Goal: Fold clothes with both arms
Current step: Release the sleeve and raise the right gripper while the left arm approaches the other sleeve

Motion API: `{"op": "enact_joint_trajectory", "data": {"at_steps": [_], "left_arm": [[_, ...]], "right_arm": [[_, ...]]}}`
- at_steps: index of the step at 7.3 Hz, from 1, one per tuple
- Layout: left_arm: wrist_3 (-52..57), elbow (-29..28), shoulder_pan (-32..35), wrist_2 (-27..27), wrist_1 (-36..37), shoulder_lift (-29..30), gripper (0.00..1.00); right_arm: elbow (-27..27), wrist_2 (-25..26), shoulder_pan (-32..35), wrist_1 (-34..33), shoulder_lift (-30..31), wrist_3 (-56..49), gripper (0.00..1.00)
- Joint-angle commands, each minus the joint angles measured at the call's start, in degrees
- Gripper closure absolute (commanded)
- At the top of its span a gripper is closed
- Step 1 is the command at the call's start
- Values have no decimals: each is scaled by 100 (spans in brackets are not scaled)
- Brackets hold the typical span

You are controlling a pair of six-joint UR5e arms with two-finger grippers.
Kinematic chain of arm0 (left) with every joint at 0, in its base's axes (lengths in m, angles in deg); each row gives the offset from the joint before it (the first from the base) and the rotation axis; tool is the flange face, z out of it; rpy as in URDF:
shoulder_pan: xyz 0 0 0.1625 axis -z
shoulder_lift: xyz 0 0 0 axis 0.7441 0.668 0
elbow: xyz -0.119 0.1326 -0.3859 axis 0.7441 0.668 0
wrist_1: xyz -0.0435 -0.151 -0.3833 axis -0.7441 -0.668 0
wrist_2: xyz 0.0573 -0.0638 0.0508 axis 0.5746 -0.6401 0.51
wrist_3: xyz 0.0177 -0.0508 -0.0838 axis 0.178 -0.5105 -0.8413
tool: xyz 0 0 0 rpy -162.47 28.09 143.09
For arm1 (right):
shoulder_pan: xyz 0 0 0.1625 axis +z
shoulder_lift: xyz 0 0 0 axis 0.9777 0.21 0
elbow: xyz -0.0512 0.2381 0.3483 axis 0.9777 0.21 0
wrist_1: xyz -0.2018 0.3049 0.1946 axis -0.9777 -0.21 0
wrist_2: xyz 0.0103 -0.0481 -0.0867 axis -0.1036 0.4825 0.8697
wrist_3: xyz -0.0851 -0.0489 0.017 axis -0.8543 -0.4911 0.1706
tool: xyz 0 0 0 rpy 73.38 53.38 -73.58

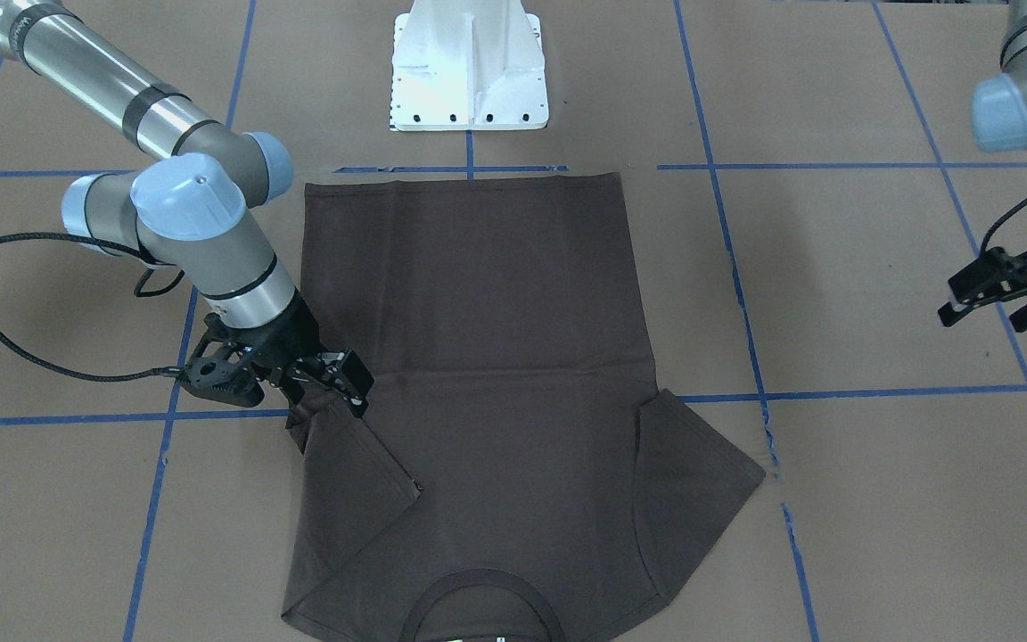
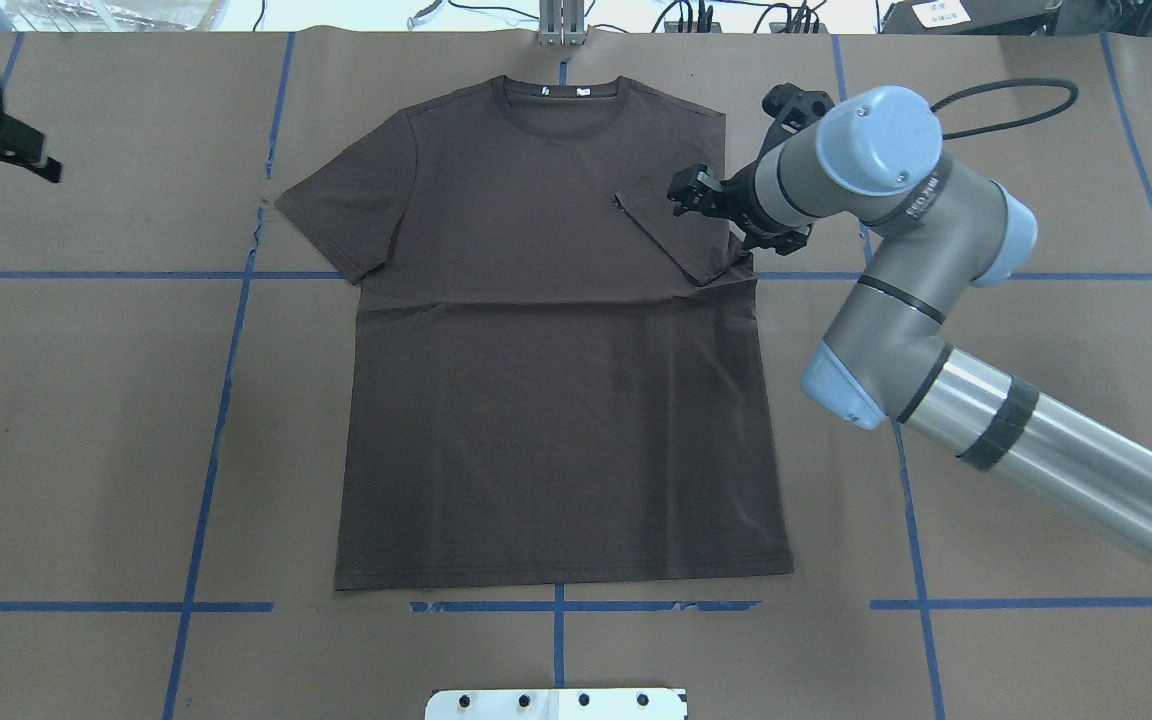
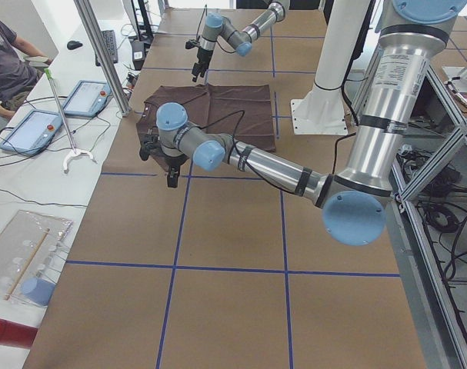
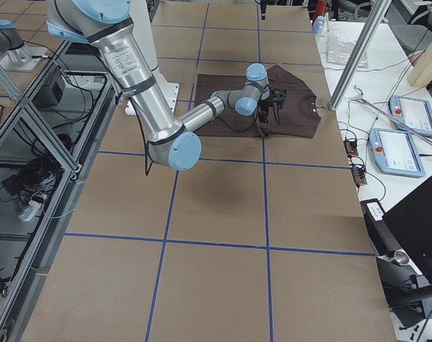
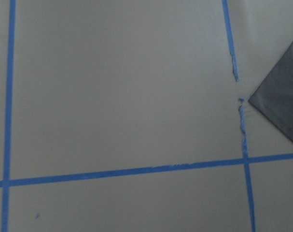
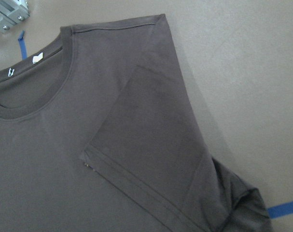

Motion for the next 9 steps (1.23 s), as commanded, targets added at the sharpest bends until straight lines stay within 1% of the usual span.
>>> {"op": "enact_joint_trajectory", "data": {"at_steps": [1,2,3,4,5,6,8,9], "left_arm": [[-1097,-1257,-676,422,-940,909,0],[-1703,-1978,-887,718,-1468,1288,0],[-2283,-2360,-1150,1000,-1717,1561,0],[-2654,-2886,-1266,1124,-1746,1999,3],[-2727,-3178,-1415,1369,-1746,2169,9],[-2719,-3251,-1547,1520,-1746,2153,18],[-2684,-3374,-1584,1609,-1746,2179,32],[-2676,-3418,-1584,1609,-1755,2188,32]], "right_arm": [[-677,-349,201,-25,676,-26,0],[-1019,-420,238,0,1061,-26,0],[-1161,-412,247,-17,1160,-26,0],[-1198,-360,238,-17,1231,-26,0],[-1215,-333,247,-17,1292,-26,0],[-1198,-324,238,-17,1284,-26,0],[-1189,-315,229,-17,1275,-26,0],[-1189,-315,229,-17,1267,-26,0]]}}
